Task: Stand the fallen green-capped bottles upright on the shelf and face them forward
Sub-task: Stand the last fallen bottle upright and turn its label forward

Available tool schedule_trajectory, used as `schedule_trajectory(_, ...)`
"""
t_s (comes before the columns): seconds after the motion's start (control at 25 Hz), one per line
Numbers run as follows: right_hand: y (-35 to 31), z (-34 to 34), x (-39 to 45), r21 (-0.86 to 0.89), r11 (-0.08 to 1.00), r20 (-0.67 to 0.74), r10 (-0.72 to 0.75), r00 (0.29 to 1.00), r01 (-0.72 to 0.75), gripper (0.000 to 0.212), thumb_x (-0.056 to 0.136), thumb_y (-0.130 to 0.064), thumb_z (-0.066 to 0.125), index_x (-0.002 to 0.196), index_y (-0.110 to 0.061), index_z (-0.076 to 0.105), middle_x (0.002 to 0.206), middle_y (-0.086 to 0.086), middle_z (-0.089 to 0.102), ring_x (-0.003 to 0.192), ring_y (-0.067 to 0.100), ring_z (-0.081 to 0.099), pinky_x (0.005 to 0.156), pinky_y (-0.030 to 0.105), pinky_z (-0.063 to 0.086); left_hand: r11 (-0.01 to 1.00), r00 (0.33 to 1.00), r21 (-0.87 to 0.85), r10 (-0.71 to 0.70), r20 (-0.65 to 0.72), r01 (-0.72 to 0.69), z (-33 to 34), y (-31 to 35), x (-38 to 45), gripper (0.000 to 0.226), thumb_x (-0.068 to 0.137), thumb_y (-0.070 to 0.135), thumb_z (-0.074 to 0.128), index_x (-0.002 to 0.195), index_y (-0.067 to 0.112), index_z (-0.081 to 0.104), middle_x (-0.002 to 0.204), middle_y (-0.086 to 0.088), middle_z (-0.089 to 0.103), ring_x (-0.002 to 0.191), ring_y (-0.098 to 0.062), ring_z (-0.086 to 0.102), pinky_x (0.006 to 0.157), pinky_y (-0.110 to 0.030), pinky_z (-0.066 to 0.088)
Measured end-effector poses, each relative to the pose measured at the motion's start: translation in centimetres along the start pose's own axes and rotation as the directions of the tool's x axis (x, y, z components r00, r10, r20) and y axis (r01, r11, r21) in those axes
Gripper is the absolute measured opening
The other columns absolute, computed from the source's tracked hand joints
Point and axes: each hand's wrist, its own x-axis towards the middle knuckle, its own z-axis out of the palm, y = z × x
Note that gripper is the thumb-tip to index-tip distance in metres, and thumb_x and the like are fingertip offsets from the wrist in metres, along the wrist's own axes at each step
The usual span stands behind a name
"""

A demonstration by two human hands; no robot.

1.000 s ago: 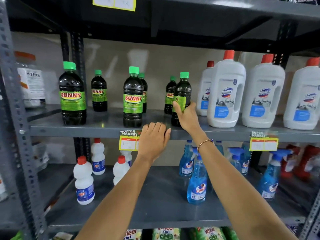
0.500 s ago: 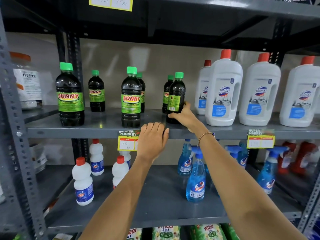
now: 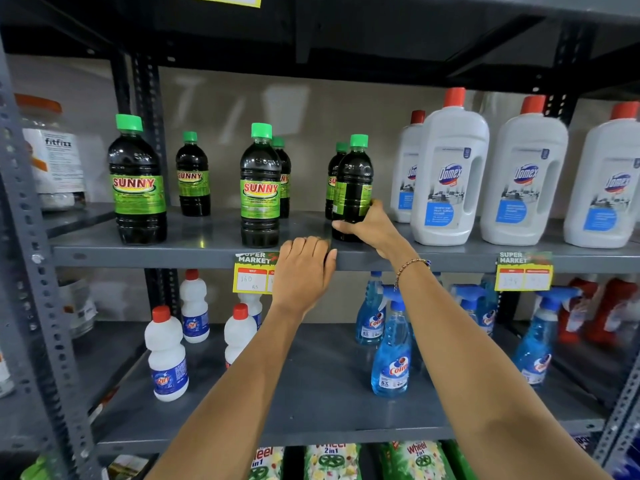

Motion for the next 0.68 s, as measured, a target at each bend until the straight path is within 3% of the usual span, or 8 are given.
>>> schedule_trajectory(0.08,-0.04,0.1,0.16,0.004,1.0,0.034,-0.003,0.999,0.003,0.089,0.055,-0.027,0.089,0.128,-0.01,0.042,0.12,0.005,0.061,0.111,0.019,0.059,0.09,0.03,0.049,1.0,1.0,-0.002,0.001,0.006,-0.001,-0.07,-0.03,-0.05,0.04,0.099,0.035,0.03,0.095,0.013,0.064,0.088,-0.002,0.064,0.079,-0.023,0.055,0.076,-0.035,0.039)
schedule_trajectory(0.2,0.13,-0.15,0.41,0.016,1.0,0.055,0.001,0.998,-0.002,0.078,0.062,-0.014,0.085,0.128,-0.008,0.045,0.117,0.006,0.064,0.111,0.02,0.06,0.079,0.024,0.047,1.0,1.0,-0.021,-0.004,0.002,0.004,-0.04,0.04,-0.11,0.041,0.099,0.035,0.03,0.096,0.013,0.064,0.089,-0.002,0.064,0.08,-0.023,0.055,0.077,-0.034,0.037)
schedule_trajectory(0.32,0.29,-0.12,0.05,-0.028,0.999,-0.003,-0.024,1.0,0.024,0.079,0.063,-0.02,0.087,0.128,-0.008,0.043,0.114,-0.002,0.061,0.106,0.015,0.057,0.088,0.028,0.045,0.999,1.0,-0.037,-0.004,-0.007,0.004,-0.08,0.01,-0.08,0.039,0.099,0.035,0.031,0.095,0.013,0.064,0.088,-0.002,0.063,0.079,-0.023,0.055,0.076,-0.034,0.035)
schedule_trajectory(0.44,0.17,0.24,-0.11,-0.048,0.998,-0.03,-0.049,0.998,0.048,0.077,0.069,-0.026,0.084,0.128,-0.009,0.038,0.118,0.003,0.059,0.108,0.018,0.055,0.088,0.03,0.044,0.999,1.0,-0.037,-0.001,-0.005,0.001,-0.18,-0.02,-0.09,0.039,0.099,0.034,0.032,0.095,0.013,0.064,0.088,-0.002,0.064,0.079,-0.023,0.055,0.076,-0.034,0.034)
schedule_trajectory(0.56,-0.1,0.15,-0.04,-0.009,1.0,-0.019,-0.03,0.999,0.03,0.068,0.074,-0.014,0.076,0.129,-0.008,0.037,0.119,0.007,0.059,0.112,0.022,0.056,0.087,0.03,0.045,0.999,1.0,-0.042,-0.005,-0.007,0.004,-0.14,0.01,-0.14,0.038,0.099,0.035,0.032,0.095,0.013,0.063,0.088,-0.001,0.063,0.079,-0.023,0.054,0.077,-0.034,0.034)
schedule_trajectory(0.68,0.32,0.08,0.08,-0.039,0.998,-0.034,-0.052,0.998,0.05,0.072,0.068,-0.015,0.082,0.128,-0.008,0.043,0.117,0.004,0.061,0.111,0.021,0.058,0.088,0.03,0.046,0.999,1.0,-0.049,-0.003,-0.013,0.002,-0.16,-0.03,-0.11,0.036,0.098,0.034,0.034,0.095,0.013,0.063,0.089,-0.001,0.064,0.079,-0.023,0.055,0.076,-0.034,0.034)
